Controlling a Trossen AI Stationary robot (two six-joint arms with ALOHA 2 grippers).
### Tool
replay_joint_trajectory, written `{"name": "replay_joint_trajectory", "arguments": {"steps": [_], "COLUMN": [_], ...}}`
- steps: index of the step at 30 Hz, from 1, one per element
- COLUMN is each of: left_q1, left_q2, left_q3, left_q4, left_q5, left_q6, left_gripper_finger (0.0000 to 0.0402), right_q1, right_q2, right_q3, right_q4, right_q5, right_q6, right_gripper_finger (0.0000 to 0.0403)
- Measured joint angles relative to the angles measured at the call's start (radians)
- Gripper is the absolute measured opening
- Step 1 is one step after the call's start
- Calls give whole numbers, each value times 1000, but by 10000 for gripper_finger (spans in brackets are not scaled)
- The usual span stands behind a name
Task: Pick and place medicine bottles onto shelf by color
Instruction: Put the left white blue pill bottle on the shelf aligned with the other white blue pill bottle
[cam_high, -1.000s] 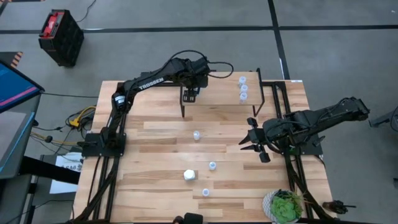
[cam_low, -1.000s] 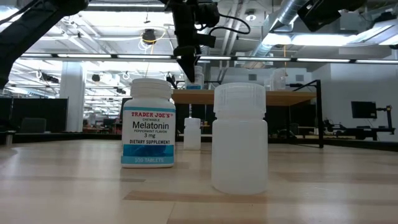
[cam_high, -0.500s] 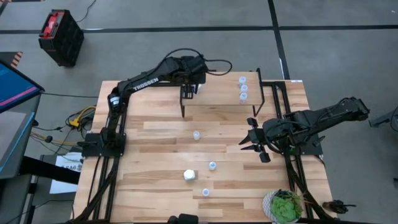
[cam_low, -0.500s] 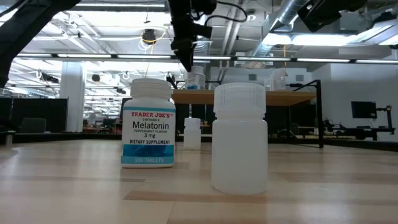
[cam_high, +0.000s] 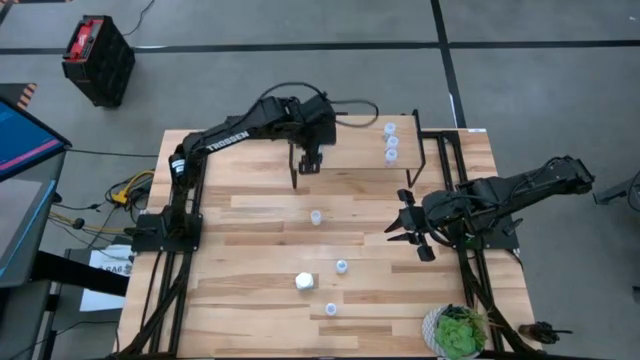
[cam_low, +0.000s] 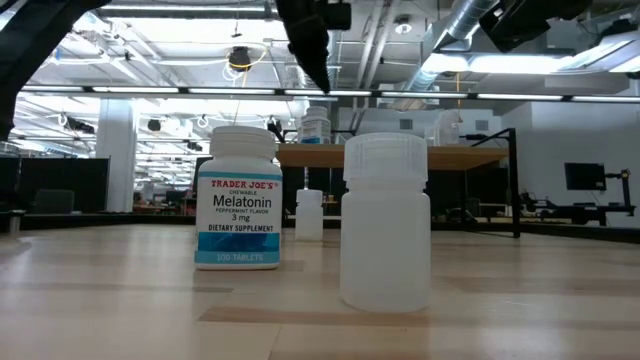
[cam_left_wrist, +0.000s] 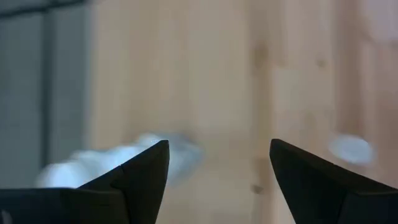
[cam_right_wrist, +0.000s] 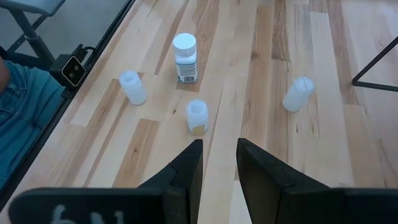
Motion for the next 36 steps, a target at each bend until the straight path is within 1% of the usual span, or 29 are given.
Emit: {"name": "replay_joint_trajectory", "arguments": {"steps": [2, 5, 8, 10, 15, 20, 25, 29, 36], "left_q1": [-18, -24, -21, -18, -17, 7, 47, 62, 61], "left_q2": [21, 56, 99, 123, 126, 114, 123, 123, 123], "left_q3": [-10, -12, -12, -13, -12, -11, -11, -11, -11], "left_q4": [-16, -91, -103, -90, -45, -43, -31, -2, 77], "left_q5": [10, -3, -24, -29, -64, -107, -107, -62, -92], "left_q6": [12, 21, 21, 26, 74, 80, 75, 67, 94], "left_gripper_finger": [264, 264, 264, 264, 264, 264, 264, 264, 264], "right_q1": [0, 0, 0, 0, 1, 1, 1, 1, 1], "right_q2": [2, 17, 40, 60, 110, 117, 115, 116, 116], "right_q3": [0, 0, 0, 1, 0, 0, 0, 0, 0], "right_q4": [-8, -14, -12, -13, -9, -6, -4, -5, -5], "right_q5": [0, 0, 0, 0, 0, 0, 0, 0, 0], "right_q6": [0, 1, 2, 2, 2, -1, -1, -1, 0], "right_gripper_finger": [120, 120, 120, 120, 120, 120, 120, 120, 120]}}
